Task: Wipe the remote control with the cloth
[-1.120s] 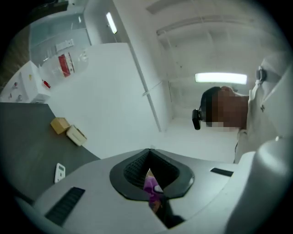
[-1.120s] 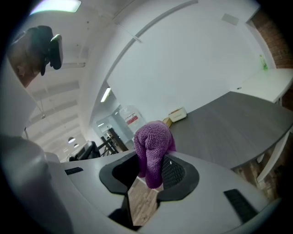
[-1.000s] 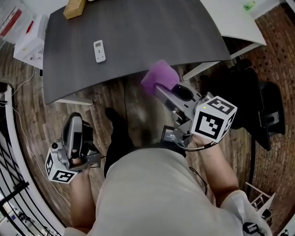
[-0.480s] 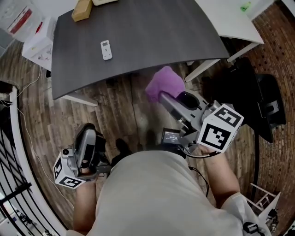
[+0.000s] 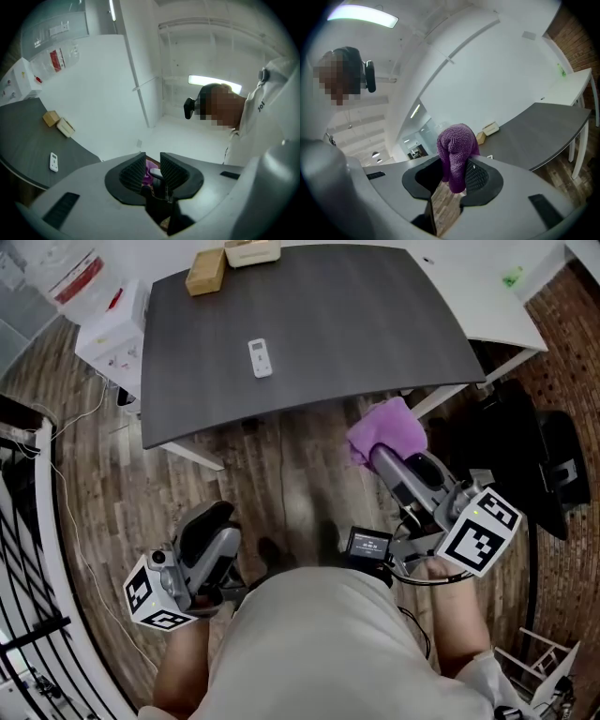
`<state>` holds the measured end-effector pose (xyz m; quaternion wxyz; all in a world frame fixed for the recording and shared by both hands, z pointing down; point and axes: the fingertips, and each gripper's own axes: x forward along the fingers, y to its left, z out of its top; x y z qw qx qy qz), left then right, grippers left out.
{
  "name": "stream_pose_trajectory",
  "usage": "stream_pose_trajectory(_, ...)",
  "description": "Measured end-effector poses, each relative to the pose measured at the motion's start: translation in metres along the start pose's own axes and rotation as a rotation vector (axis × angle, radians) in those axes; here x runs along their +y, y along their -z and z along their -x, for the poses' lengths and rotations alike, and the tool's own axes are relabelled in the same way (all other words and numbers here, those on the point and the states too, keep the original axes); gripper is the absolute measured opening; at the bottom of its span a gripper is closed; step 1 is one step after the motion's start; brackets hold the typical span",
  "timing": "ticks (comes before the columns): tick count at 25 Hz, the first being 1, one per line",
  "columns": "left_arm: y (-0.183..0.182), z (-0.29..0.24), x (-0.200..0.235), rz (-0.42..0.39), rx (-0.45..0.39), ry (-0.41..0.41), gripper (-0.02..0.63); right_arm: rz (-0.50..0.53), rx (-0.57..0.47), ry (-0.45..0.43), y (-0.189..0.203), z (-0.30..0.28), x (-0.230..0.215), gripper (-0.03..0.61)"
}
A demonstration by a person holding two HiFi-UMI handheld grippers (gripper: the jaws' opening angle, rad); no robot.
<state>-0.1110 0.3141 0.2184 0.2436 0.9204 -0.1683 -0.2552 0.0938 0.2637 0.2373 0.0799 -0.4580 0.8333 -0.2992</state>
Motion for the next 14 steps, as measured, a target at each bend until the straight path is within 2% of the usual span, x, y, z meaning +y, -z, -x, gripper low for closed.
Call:
stream_pose_trajectory(3,0.003,0.004,-0.008,-0.077,0.100,0.037,0.027,-0.012,-0.035,0.007,-0.007,-0.001,0.002,0.120)
stream_pose_trajectory(5,0.002,0.006,-0.010,-0.090,0.102,0.051,0.012,-0.008,-0.045,0.016,-0.011,0.002,0.002,0.120)
stream_pose_trajectory(9,-0.004,0.009,-0.004,0.005,0.020,0.047,0.014,-0.009,-0.054,0.037,-0.013,0.005,0.000,0.120)
stream_pose_trajectory(14,0.007,0.003,-0.017,0.113,0.001,0.132,0.014,-0.034,-0.056,0.047,-0.010,0.009,-0.008,0.120)
